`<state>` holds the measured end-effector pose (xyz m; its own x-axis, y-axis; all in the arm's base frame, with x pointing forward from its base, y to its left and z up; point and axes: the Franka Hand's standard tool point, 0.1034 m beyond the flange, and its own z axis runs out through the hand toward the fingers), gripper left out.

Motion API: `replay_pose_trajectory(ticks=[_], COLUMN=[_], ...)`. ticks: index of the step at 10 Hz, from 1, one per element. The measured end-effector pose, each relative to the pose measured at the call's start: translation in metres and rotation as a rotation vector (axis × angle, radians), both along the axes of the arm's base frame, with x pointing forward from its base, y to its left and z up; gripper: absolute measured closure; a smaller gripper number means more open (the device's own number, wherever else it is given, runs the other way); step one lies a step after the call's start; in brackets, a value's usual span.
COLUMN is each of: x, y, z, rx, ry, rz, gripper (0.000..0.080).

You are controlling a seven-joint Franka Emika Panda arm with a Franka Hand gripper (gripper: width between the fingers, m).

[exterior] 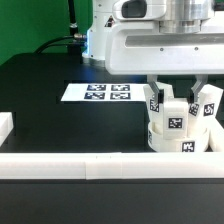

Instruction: Assemble stool

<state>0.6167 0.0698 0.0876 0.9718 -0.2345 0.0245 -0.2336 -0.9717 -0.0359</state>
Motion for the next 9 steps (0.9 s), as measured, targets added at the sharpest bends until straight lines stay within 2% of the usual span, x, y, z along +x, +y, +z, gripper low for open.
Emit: replay_pose_trajectory(ticks=[4, 8, 9], x=[0.0006, 0.0016, 0.0019], y=[-0.0036, -0.0084, -0.0097], z=[0.0003, 0.0011, 0.0027], rx=[0.013, 0.012, 0.013], ry=[0.010, 0.011, 0.011], rz=[-0.443, -0.601, -0.585], gripper=[0.0469, 0.0469, 0.0358])
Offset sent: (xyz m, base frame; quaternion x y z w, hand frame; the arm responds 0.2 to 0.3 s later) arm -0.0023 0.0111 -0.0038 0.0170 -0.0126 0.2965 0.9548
